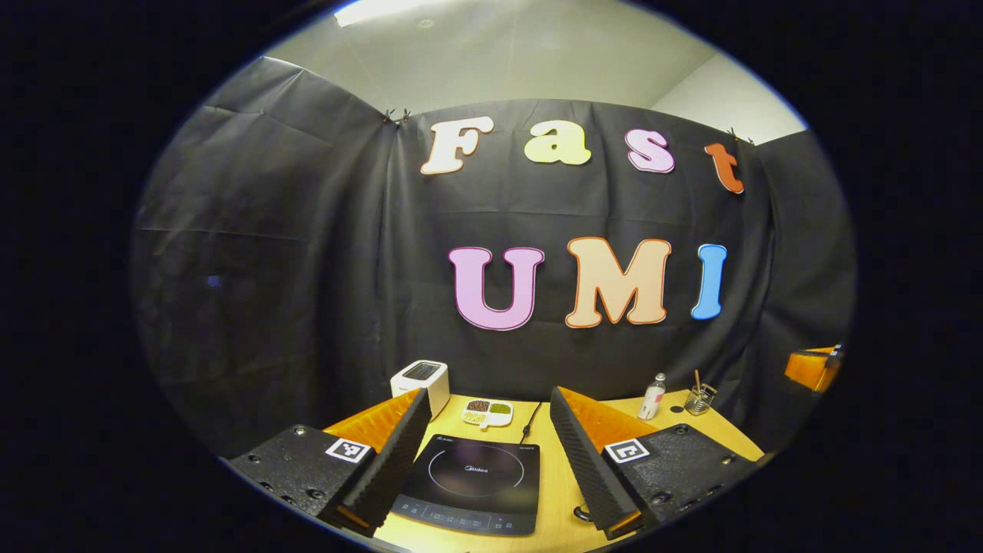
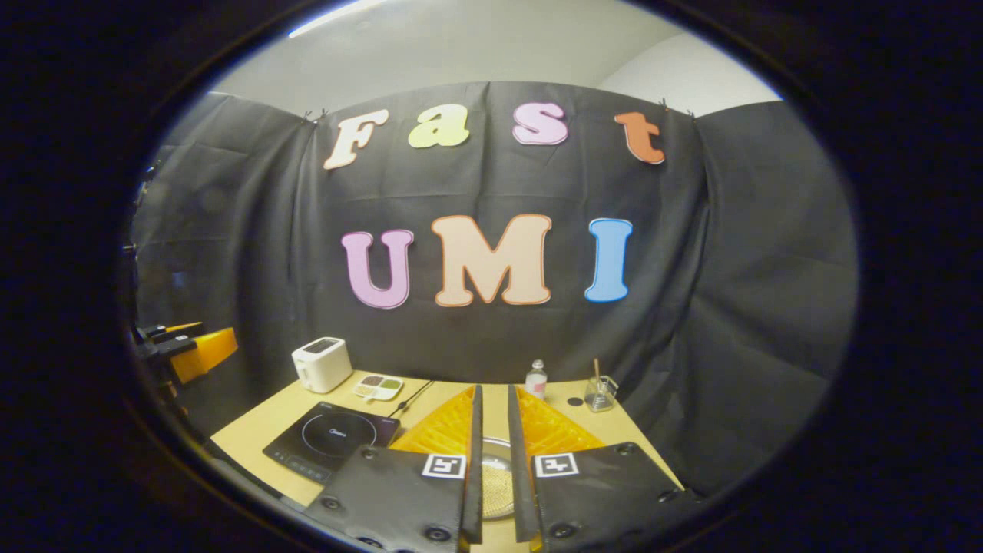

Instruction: First push the handle of the pot to place it horizontally, then grasp the pot with both hands and set it on the induction cooktop.

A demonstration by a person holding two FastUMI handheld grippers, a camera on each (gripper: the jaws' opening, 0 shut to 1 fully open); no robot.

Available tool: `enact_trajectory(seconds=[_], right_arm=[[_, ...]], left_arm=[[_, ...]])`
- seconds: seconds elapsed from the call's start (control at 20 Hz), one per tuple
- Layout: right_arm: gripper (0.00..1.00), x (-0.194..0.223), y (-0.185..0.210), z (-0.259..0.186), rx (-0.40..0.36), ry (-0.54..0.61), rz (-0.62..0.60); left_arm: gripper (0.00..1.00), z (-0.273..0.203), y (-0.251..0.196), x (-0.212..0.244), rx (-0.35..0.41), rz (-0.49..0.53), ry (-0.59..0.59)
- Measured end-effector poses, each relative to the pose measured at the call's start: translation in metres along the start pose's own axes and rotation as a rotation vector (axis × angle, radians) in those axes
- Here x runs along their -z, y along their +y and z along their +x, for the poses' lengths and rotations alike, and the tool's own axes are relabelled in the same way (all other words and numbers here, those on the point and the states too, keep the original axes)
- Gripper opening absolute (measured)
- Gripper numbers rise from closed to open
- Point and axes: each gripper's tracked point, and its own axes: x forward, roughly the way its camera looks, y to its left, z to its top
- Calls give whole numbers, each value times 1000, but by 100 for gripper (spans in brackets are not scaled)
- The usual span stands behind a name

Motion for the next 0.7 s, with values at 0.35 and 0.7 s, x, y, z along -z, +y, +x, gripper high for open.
enact_trajectory(seconds=[0.35, 0.7], right_arm=[[20, 29, 7, 31, -111, 108, 18], [20, 132, 43, 35, -260, 393, 52]], left_arm=[[91, 0, -22, -3, -28, 15, 14], [91, -5, -16, 7, -90, 31, 32]])
